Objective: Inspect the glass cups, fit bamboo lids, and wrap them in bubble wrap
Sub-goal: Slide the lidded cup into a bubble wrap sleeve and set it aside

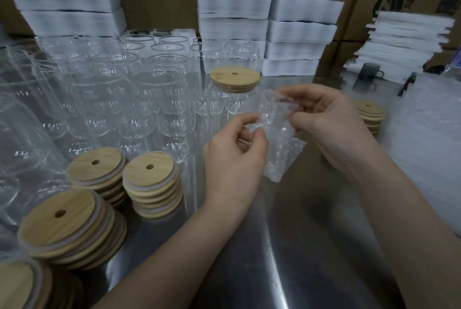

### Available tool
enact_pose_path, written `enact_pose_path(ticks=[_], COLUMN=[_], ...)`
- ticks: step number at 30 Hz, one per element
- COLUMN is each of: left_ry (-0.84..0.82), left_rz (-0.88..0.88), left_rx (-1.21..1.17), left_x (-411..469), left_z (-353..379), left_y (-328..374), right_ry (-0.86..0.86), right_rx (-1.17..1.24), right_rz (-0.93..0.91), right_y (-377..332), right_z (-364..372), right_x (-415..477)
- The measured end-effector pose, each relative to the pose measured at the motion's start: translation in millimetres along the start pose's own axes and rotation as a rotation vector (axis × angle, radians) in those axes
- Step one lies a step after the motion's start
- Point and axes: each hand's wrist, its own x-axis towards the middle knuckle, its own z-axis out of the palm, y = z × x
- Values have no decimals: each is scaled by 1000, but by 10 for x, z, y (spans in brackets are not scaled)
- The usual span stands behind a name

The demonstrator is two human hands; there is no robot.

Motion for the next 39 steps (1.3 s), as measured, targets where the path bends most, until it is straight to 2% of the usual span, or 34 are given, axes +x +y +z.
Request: enact_pose_path(ticks=[7,11,13,17,20,24,28,33,36,39], left_ry=[-41,-42,-33,-49,-101,-186,-243,-251,-230,-205], left_rz=[128,76,21,-90,-140,-177,-178,-153,-167,-248], left_rx=[276,284,275,226,235,300,332,366,354,242], left_x=[-46,-47,-48,-55,-68,-72,-63,-75,-65,-34], left_z=[-35,-31,-10,48,74,62,35,37,43,34], left_y=[12,15,13,-38,-79,-105,-96,-108,-126,-125], right_ry=[285,401,423,326,168,-63,-125,69,226,240], right_rx=[-333,-479,-473,-429,-412,-653,-759,-445,20,538], right_rz=[-164,-300,-350,-403,-338,-109,-93,-224,-293,-110], right_y=[5,26,23,-76,-176,-306,-265,-190,-244,-291], right_z=[-54,-79,-61,39,160,382,557,464,267,95], right_x=[10,-3,-23,-78,-57,25,151,65,59,66])
